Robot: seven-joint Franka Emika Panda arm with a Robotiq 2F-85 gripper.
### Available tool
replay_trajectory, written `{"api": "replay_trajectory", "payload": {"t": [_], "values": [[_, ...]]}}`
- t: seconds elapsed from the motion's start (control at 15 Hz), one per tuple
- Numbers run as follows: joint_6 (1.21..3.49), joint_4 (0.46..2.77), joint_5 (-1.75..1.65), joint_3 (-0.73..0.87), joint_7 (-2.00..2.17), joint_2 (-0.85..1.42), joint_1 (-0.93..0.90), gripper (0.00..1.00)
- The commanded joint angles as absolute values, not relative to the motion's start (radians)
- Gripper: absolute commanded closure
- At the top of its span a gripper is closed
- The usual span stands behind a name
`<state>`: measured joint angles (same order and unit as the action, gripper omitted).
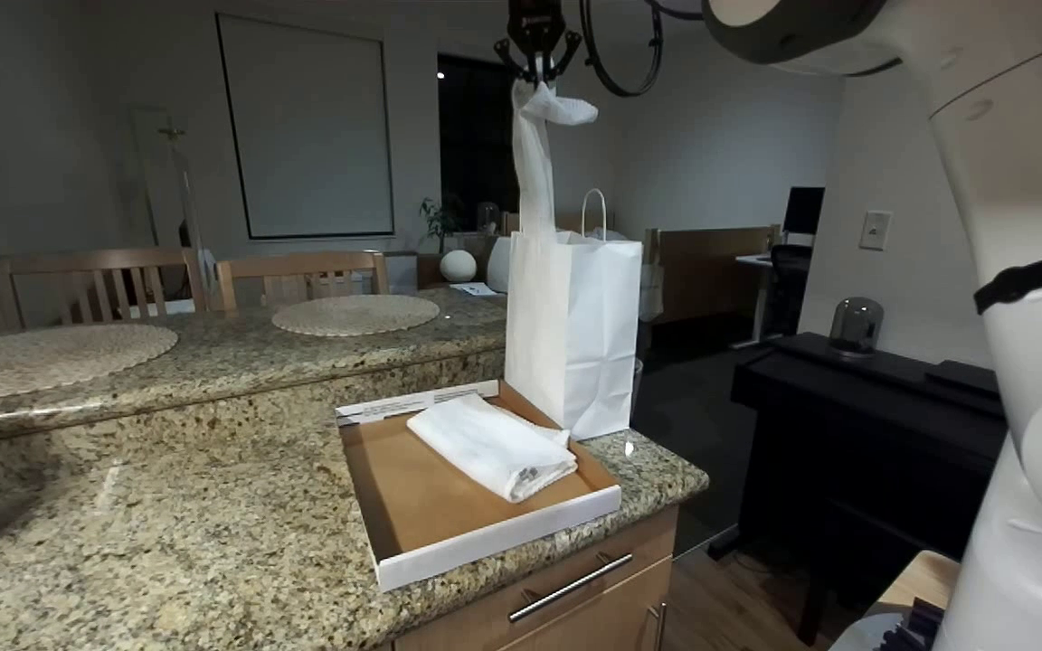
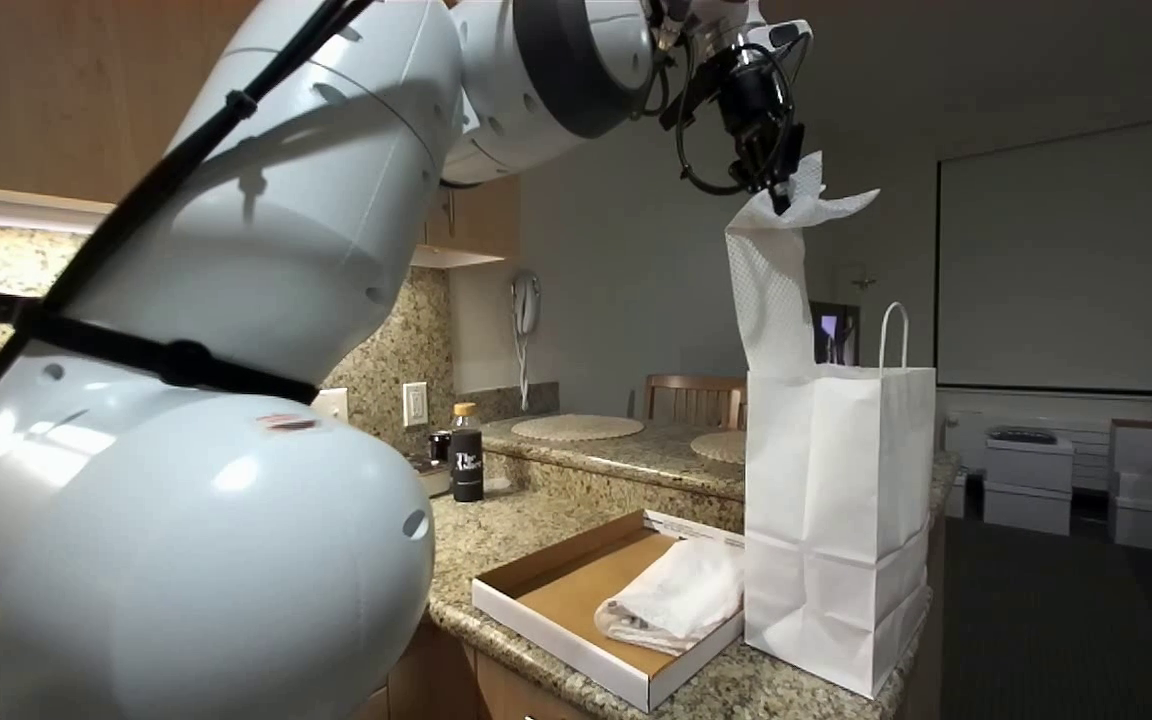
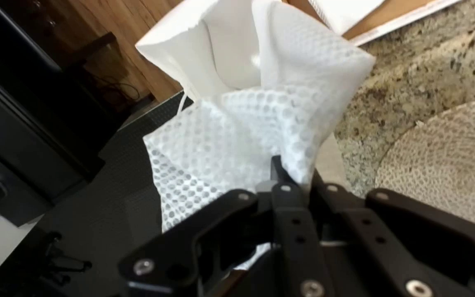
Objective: Put the white towels inside the white paper bag
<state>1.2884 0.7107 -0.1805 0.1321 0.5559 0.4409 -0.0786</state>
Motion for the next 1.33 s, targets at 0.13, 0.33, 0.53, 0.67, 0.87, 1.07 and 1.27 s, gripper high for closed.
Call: {"api": "replay_trajectory", "payload": {"t": [0.13,0.33,0.53,0.67,0.87,1.07,1.27], "values": [[1.259,0.893,-0.180,0.151,0.546,0.375,-0.047,0.92],[1.271,0.938,-0.192,0.177,0.565,0.371,-0.034,0.92],[1.290,0.978,-0.251,0.214,0.614,0.383,-0.052,0.92],[1.325,1.017,-0.348,0.234,0.660,0.382,-0.084,0.92],[1.400,1.085,-0.516,0.244,0.730,0.365,-0.147,0.93],[1.431,1.126,-0.691,0.252,0.795,0.353,-0.220,0.93],[1.411,1.165,-0.862,0.259,0.840,0.356,-0.287,0.94]]}}
